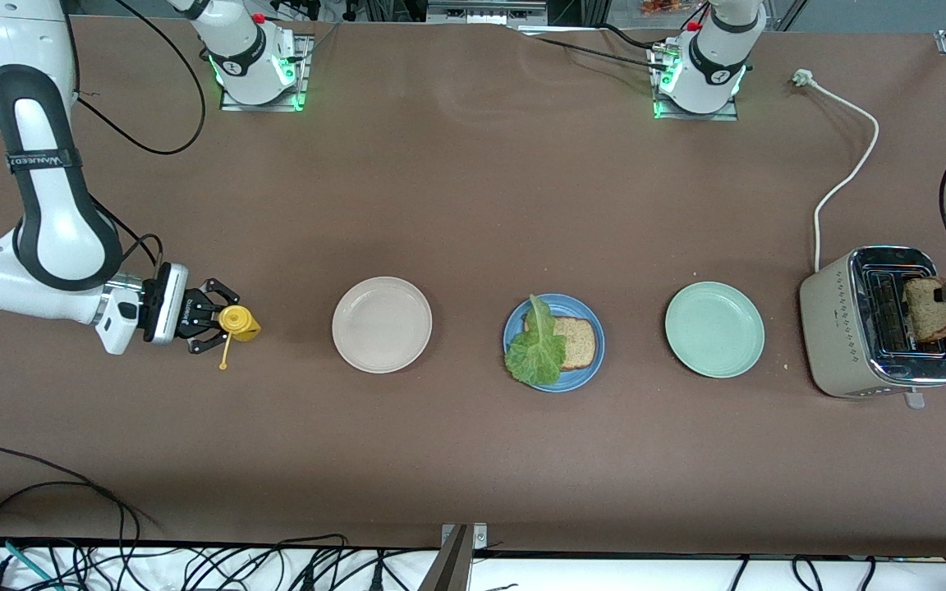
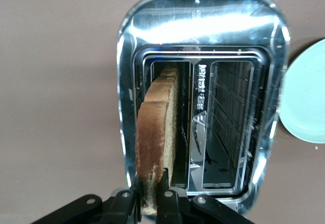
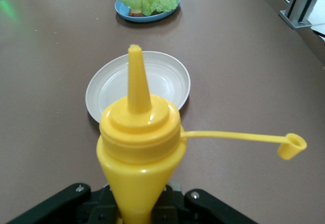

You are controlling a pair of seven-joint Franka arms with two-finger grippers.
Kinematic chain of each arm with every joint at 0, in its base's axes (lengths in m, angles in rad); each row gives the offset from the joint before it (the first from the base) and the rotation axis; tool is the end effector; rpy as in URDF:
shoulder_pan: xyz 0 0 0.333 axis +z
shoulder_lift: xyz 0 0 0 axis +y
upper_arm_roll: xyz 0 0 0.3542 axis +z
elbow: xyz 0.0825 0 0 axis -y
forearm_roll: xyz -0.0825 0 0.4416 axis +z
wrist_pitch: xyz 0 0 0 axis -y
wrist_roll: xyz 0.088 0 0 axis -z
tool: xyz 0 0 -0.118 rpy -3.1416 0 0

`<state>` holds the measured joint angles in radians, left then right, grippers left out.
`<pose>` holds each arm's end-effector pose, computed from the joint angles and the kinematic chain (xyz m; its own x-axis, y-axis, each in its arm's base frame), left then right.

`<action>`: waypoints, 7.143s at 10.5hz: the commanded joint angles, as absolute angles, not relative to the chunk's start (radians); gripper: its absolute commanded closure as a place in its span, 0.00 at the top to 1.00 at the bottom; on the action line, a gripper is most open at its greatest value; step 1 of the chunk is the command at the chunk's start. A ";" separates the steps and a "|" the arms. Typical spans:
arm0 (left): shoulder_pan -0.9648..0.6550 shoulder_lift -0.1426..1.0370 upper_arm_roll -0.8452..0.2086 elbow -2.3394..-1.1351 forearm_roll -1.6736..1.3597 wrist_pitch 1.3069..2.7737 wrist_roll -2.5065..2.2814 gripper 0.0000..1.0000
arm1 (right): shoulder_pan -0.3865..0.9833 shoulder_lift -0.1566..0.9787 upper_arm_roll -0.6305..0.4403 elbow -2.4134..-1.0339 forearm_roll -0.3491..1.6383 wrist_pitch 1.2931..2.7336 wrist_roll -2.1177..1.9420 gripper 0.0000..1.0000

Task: Make sandwich in blue plate with both arms
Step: 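Grasp the toaster bread slice with the left gripper and lift, then carry the bread slice with the left gripper toward the blue plate, then lower the bread onto the lettuce while the right gripper releases mustard, then open the left gripper and withdraw while the right gripper draws back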

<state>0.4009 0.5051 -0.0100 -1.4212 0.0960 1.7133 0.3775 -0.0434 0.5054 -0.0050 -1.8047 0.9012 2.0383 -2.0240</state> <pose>0.6869 0.2952 0.3932 0.9735 -0.0093 -0.2283 -0.0098 -1.0000 -0.0009 0.6971 0.0180 0.2474 0.1376 0.7086 0.6920 0.9905 -0.0936 -0.1011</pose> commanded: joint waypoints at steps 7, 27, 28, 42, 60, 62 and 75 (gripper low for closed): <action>0.402 0.296 -0.038 -1.330 0.075 1.486 0.463 0.00 | -0.109 0.485 -0.002 -1.899 0.931 1.993 -2.166 0.00; 0.069 0.366 -0.155 -1.718 -0.731 1.783 0.048 0.00 | -0.233 0.557 -0.008 -1.937 1.120 1.838 -2.611 0.00; 0.022 0.388 -0.155 -1.738 -0.791 1.840 0.049 0.00 | -0.239 0.577 -0.008 -1.937 1.120 1.812 -2.602 0.00; -0.138 0.633 -0.135 -1.741 -0.942 2.146 0.472 0.07 | -0.264 0.615 -0.023 -1.930 1.112 1.772 -2.517 1.00; -0.094 0.352 0.035 -1.822 -0.515 2.017 0.355 1.00 | -0.088 0.476 -0.098 -1.511 0.491 1.778 -1.311 1.00; -0.087 0.301 0.035 -1.818 -0.431 1.942 0.301 1.00 | -0.051 0.453 -0.097 -1.474 0.393 1.757 -1.072 1.00; -0.057 -0.015 0.006 -1.573 0.071 1.355 0.114 1.00 | 0.022 0.160 0.030 -1.544 -0.061 1.623 -0.263 1.00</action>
<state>-0.0662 0.0199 0.0186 -1.6414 0.0288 1.4707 0.1922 0.1249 0.3131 -0.0703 -1.3753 -0.0239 1.5607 -0.3326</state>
